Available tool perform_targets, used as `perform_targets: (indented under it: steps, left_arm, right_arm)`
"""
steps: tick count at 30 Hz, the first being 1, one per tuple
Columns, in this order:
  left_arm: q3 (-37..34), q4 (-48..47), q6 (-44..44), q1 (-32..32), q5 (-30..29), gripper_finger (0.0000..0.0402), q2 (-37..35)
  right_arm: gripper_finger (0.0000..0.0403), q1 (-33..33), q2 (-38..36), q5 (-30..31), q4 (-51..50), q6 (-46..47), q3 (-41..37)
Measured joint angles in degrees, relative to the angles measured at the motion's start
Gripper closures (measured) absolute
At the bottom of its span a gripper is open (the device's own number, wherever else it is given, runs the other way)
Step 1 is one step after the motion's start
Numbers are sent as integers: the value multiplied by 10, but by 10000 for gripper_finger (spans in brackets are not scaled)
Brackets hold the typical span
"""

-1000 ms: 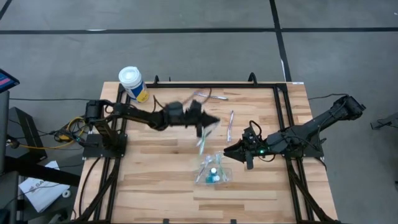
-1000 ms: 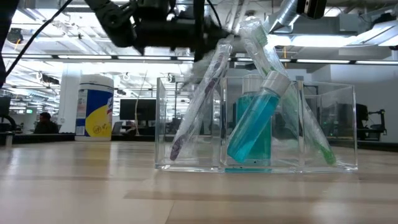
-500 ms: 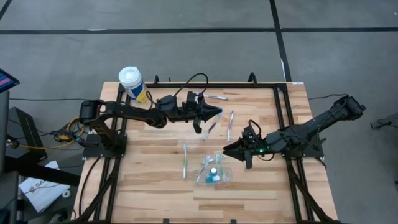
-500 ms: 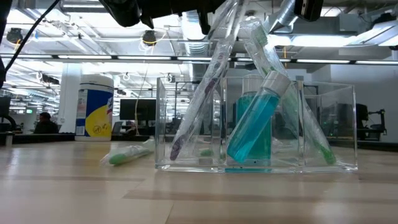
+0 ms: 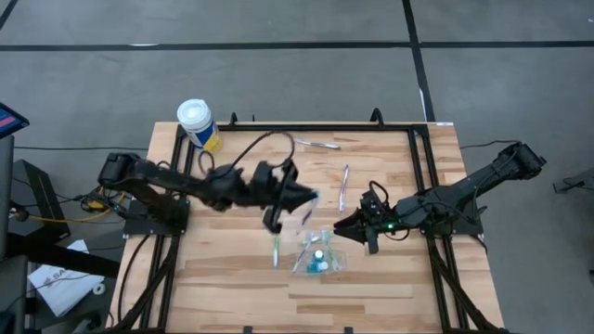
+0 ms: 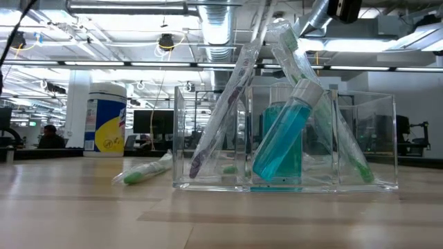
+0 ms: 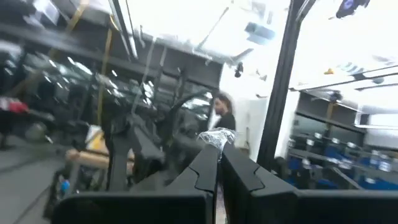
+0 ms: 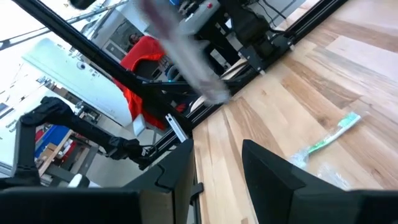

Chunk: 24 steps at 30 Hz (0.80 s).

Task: Pick & Place toothbrushing station
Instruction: Put the purple toothbrush in the transparent organizer

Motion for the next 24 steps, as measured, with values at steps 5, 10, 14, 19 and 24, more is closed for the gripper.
perform_targets:
  steps: [5,10,14,19,24]
  left_arm:
    - [0,-3,73,-82,-116,401,-9]
    - [-1,-4,145,-143,-228,401,10]
    - [-1,7,160,-167,-241,401,35]
    - [-3,50,190,-184,-239,401,74]
    - [-3,124,219,-200,-240,401,114]
  right_arm:
    - [276,-1,0,-1,0,0,0]
    - [276,1,0,-1,-1,1,0]
    - [276,5,0,2,0,19,0]
    - [276,5,7,3,1,26,0]
    - [276,4,33,1,6,26,0]
